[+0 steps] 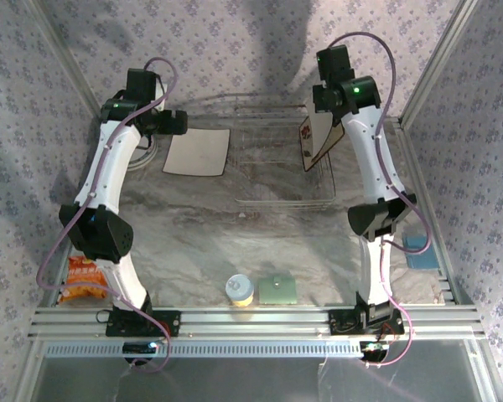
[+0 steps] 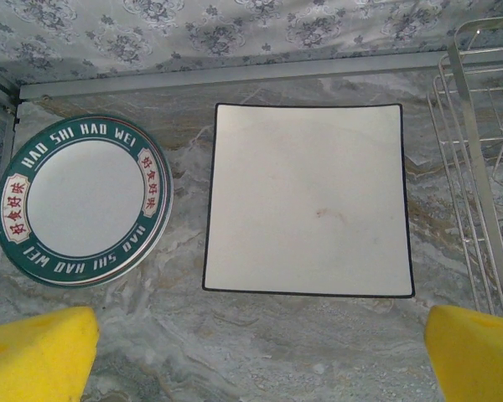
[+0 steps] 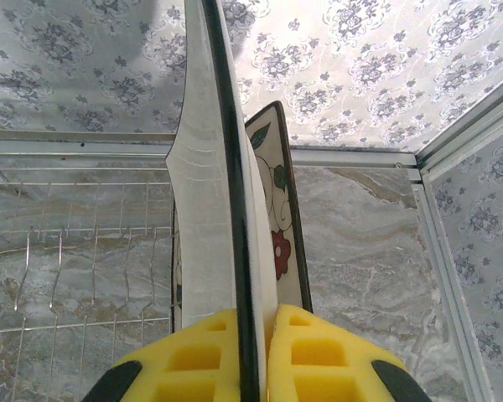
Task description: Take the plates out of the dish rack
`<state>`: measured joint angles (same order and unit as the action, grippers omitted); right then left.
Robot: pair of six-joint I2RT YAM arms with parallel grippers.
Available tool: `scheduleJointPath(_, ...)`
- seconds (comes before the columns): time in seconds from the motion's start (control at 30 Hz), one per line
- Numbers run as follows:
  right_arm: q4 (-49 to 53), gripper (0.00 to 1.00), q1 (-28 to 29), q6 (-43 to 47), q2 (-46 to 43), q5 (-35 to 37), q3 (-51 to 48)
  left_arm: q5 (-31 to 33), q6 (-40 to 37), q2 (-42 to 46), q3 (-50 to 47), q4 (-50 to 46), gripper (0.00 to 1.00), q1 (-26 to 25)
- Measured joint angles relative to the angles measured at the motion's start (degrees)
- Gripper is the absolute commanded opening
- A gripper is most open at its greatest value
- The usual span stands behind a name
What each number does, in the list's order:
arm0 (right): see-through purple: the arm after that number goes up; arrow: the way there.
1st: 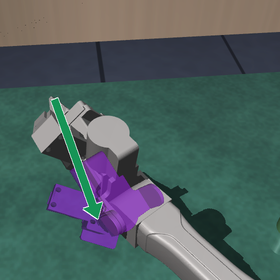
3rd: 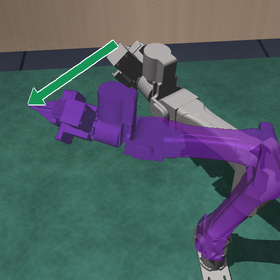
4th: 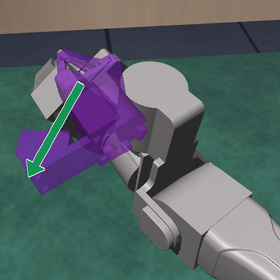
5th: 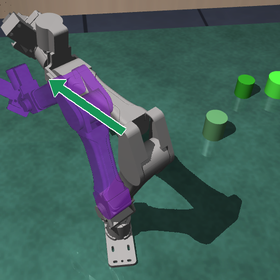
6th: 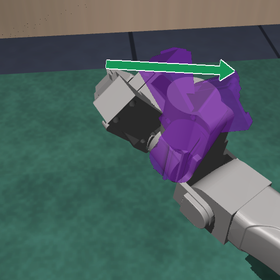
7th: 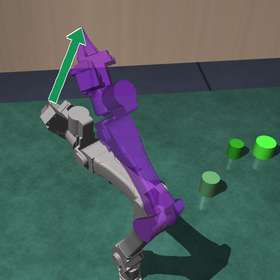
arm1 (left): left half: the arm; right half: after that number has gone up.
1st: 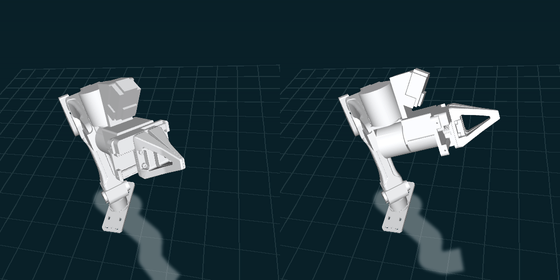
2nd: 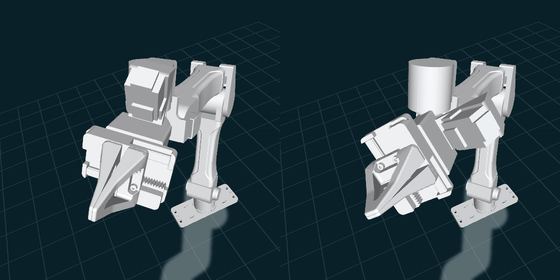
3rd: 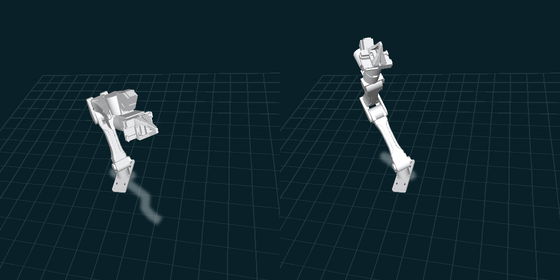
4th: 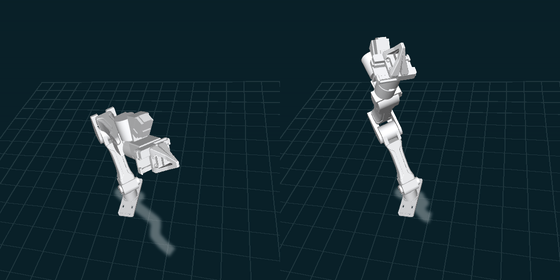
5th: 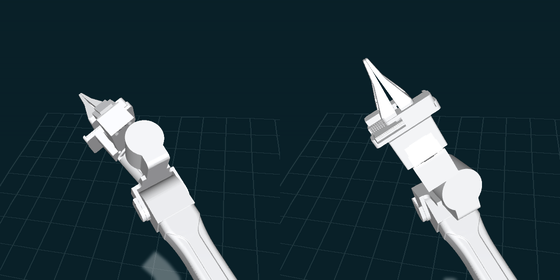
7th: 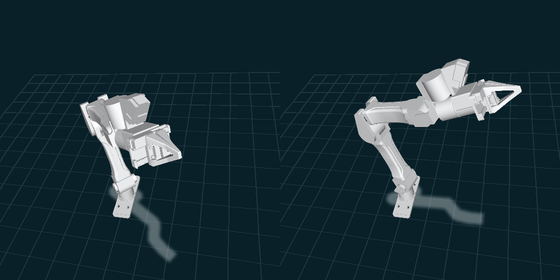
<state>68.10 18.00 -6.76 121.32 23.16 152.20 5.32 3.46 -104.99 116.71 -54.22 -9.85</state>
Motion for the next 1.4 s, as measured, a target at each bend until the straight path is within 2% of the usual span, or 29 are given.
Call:
scheduleJointPath(0.2, 0.5, 0.0, 0.4, -0.7, -0.1, -1.5, 0.0, 0.0, 0.0, 0.0, 0.0, 0.0, 0.99, 0.0)
scheduleJointPath(0.3, -0.4, 0.0, -0.9, -3.1, -1.4, -7.5, -2.3, 0.0, 0.0, 0.0, 0.0, 0.0, 0.99, 0.0)
scheduleJointPath(0.4, -4.9, 0.0, -3.5, -6.4, -5.9, -16.3, -10.9, -0.2, 0.0, 0.1, -0.5, 0.3, 0.99, 0.0)
scheduleJointPath(0.7, -25.0, 0.0, -11.3, -17.9, -17.6, -41.7, -35.4, -0.8, 0.0, 0.2, -1.0, 0.4, 0.99, 0.0)
scheduleJointPath(0.93, -50.9, 0.0, -14.7, -34.2, -24.3, -56.9, -57.4, -1.4, 0.0, 0.2, -1.4, 0.7, 0.99, 0.0)
scheduleJointPath(1.13, -67.4, 0.0, -16.3, -45.5, -24.9, -61.8, -68.9, -1.6, 0.1, 0.2, -2.2, 0.9, 0.99, 0.0)
scheduleJointPath(1.4, -74.8, 0.0, -16.3, -50.0, -24.9, -63.8, -71.2, -1.7, 0.1, 0.2, -2.5, 1.3, 0.99, 0.0)
